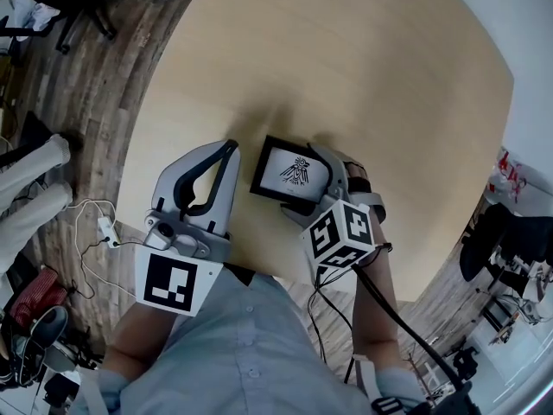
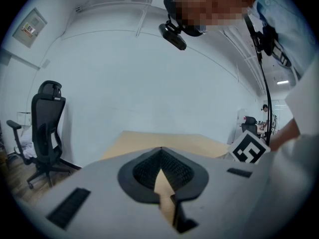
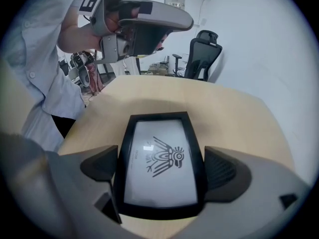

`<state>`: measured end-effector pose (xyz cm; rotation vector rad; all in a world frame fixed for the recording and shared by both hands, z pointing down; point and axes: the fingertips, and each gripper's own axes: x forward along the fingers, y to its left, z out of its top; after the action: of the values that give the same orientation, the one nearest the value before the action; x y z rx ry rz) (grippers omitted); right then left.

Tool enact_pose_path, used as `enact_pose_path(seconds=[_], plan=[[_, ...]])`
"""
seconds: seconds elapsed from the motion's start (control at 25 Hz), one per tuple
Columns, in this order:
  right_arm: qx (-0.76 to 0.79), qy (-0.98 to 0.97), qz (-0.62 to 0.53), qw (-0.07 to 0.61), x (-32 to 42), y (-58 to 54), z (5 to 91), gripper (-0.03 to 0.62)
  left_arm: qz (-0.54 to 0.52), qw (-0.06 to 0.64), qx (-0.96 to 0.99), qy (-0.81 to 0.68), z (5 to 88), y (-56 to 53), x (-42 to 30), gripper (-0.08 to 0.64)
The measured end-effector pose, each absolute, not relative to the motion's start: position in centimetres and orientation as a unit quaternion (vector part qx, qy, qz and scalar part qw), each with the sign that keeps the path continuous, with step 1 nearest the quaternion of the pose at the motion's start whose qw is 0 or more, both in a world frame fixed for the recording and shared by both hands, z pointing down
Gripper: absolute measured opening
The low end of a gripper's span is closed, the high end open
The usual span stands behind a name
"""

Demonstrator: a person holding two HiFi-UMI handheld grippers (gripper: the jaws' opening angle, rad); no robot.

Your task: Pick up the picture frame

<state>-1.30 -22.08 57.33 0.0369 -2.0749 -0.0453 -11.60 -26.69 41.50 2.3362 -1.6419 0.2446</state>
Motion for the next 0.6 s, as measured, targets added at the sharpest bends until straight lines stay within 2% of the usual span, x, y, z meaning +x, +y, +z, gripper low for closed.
enact_pose_path(seconds=[0.6], plan=[[0.101,-0.887,-0.036,0.449,0.1,-21.6,52.9,0.529,0.082,0.089,0.828,-0.547,37.5,-23.6,-8.2,0.000]])
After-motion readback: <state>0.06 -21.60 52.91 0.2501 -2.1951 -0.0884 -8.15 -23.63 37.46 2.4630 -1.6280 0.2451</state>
